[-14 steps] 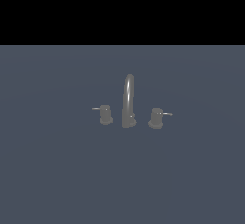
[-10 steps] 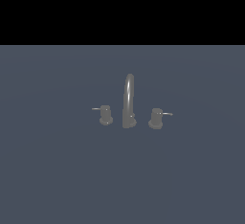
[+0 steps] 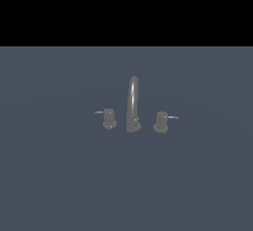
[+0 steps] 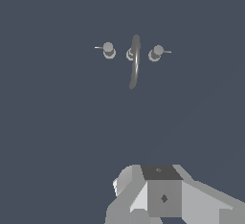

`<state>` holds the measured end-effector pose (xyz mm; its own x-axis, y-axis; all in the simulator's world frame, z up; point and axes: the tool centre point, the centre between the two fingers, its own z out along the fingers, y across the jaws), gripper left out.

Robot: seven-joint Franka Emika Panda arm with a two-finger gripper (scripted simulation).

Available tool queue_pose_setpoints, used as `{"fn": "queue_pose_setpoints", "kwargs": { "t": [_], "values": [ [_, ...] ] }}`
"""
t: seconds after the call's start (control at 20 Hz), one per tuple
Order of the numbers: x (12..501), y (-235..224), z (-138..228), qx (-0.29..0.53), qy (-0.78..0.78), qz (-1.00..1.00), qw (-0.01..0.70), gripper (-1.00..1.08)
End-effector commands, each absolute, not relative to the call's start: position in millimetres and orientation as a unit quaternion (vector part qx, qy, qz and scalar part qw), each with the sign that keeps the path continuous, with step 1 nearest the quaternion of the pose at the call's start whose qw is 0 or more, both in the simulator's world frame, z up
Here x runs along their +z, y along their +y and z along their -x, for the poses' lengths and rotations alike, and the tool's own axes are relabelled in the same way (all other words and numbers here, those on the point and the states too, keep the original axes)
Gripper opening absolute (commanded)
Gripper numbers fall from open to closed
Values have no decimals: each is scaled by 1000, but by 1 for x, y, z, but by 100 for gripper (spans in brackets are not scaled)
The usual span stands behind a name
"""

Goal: Turn on the faucet by rotating a designated handle.

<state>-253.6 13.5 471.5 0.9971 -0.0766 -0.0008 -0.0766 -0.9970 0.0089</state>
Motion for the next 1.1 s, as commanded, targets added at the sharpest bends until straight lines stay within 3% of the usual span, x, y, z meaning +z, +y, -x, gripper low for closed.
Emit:
{"fn": "queue_pose_setpoints", "kwargs": {
  "t": [0.0, 1.05],
  "values": [
    [463, 19, 251, -1, -55, -998, 4, -100],
    [351, 88, 192, -1, -273, -962, 2, -100]
  ]
}}
